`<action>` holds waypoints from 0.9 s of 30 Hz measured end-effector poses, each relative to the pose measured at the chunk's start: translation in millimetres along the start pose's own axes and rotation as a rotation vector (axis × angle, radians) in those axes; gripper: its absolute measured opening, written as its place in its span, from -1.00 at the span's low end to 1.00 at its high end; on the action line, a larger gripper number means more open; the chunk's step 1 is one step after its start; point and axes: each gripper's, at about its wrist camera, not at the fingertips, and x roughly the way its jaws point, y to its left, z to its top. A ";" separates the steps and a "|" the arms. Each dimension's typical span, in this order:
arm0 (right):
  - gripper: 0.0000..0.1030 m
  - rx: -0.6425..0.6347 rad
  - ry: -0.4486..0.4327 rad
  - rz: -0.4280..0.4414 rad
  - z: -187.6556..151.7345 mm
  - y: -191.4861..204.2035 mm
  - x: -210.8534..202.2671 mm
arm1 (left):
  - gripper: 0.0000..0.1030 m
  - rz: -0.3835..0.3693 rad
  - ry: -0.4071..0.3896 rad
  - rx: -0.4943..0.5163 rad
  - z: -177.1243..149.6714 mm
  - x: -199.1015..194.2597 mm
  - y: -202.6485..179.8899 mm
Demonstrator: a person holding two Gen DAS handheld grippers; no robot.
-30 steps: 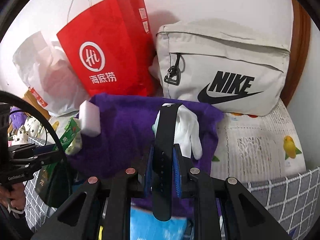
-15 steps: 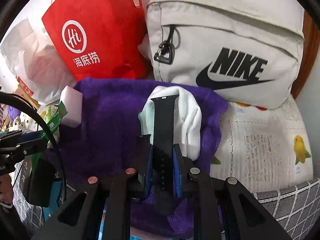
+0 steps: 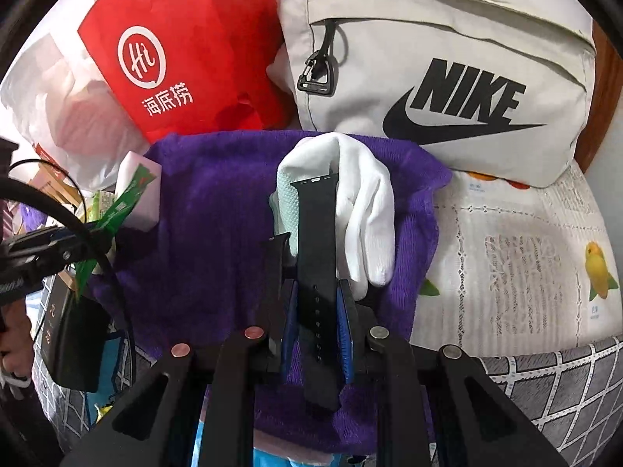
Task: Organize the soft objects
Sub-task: 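Lower the strap beside the glove and open the right gripper while the left gripper releases the snack packet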
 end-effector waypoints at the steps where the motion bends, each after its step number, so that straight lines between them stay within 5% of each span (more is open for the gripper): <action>1: -0.62 -0.007 0.002 -0.006 -0.1 0.9 0.1 | -0.45 0.002 0.002 0.001 1.4 2.7 -0.3; 7: -0.59 -0.020 0.006 -0.010 -0.5 1.9 -3.3 | -0.45 0.037 0.031 0.016 5.0 22.4 -2.7; 11: -0.10 -0.013 -0.004 -0.020 -1.8 -0.3 -12.7 | -0.45 0.064 0.050 0.023 4.5 33.2 -4.3; 22: -0.05 -0.024 -0.049 -0.022 1.4 3.8 -38.8 | -0.39 0.123 0.079 0.021 11.4 49.3 0.0; 27: -0.02 -0.037 -0.057 -0.027 -1.9 9.9 -47.3 | -0.13 0.098 0.102 -0.013 12.3 51.5 2.2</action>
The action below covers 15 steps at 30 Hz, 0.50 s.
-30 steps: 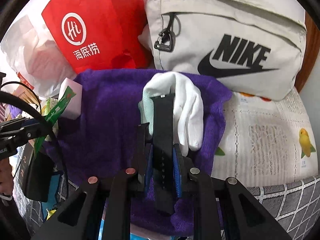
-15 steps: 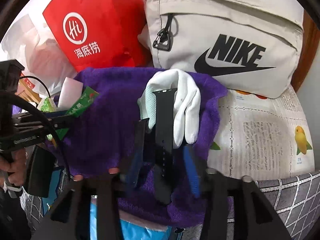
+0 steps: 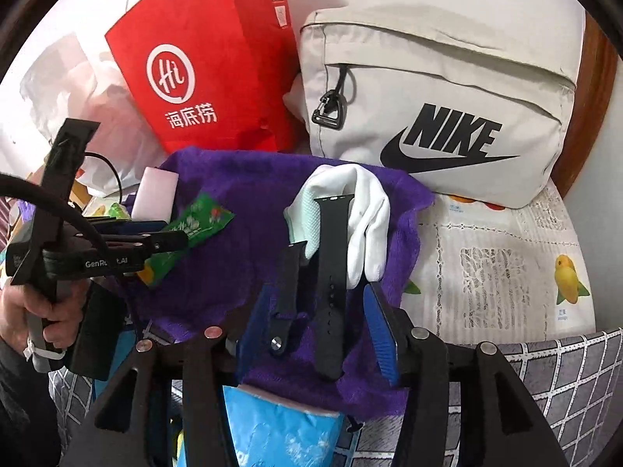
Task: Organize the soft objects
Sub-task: 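Lower the strap beside the glove and open the right gripper while the left gripper releases the snack packet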
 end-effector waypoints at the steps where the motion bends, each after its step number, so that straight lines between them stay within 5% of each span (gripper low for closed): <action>1: -0.02 0.000 -0.002 -0.002 -0.7 1.2 -2.3 | -0.13 -0.007 -0.003 -0.008 -0.3 -1.0 0.3; 15: -0.02 -0.006 -0.061 0.003 -44.9 28.7 -66.7 | -0.13 -0.023 -0.058 0.039 -27.6 -63.8 -11.9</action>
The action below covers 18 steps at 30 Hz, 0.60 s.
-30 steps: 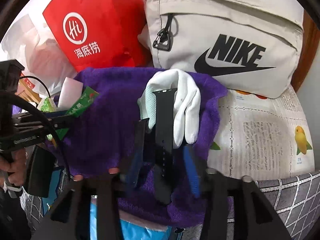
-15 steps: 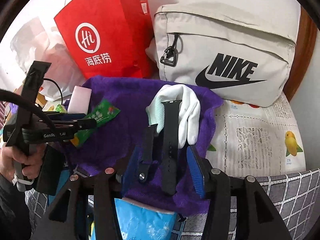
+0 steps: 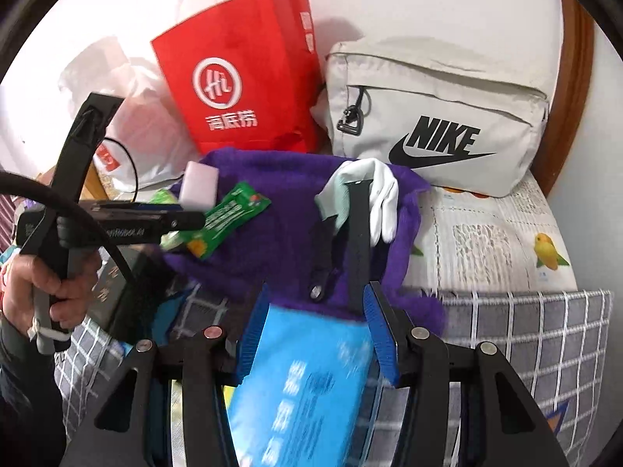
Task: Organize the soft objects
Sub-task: 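Lower the strap beside the glove and open the right gripper while the left gripper releases the snack packet, then grasp the white mesh bag with the right gripper while the left gripper reaches toward the white plush toy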
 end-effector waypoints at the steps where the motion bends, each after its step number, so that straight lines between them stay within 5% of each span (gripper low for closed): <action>1: -0.01 -0.003 -0.003 0.003 -5.4 3.5 -5.9 | -0.13 -0.001 -0.005 0.000 -1.7 -4.3 -0.1; 18: 0.14 0.051 0.083 0.153 -126.0 66.4 -49.4 | 0.18 -0.016 -0.071 -0.018 -102.1 -77.3 2.5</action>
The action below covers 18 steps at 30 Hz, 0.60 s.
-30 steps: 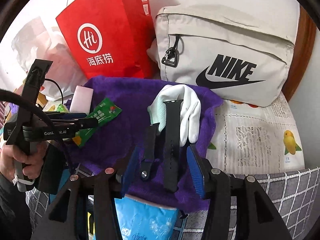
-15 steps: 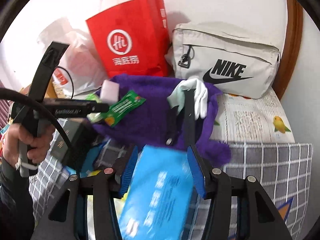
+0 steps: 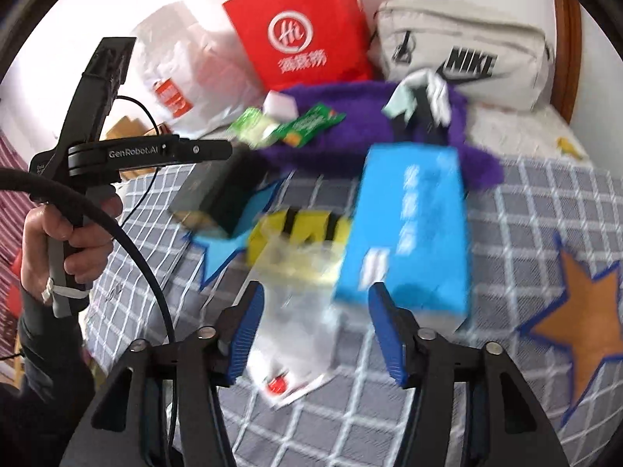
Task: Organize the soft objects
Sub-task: 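Grasp the white mesh bag with the right gripper while the left gripper reaches toward the white plush toy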
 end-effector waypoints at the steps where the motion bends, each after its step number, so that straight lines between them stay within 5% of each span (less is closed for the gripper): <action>1: 0.15 -0.006 0.011 -0.004 -5.5 3.7 2.7 | 0.18 -0.004 0.000 -0.006 -7.1 -1.6 0.8; 16: 0.15 0.051 0.071 -0.021 -32.6 6.0 61.7 | 0.20 -0.070 0.071 -0.038 -97.0 -5.1 7.9; 17: -0.04 0.044 0.067 -0.036 -32.2 7.4 63.2 | 0.20 -0.066 0.074 -0.036 -100.2 -5.9 8.2; 18: -0.54 0.026 0.055 -0.054 -31.4 10.1 63.0 | 0.20 -0.065 0.074 -0.036 -103.0 -7.0 8.7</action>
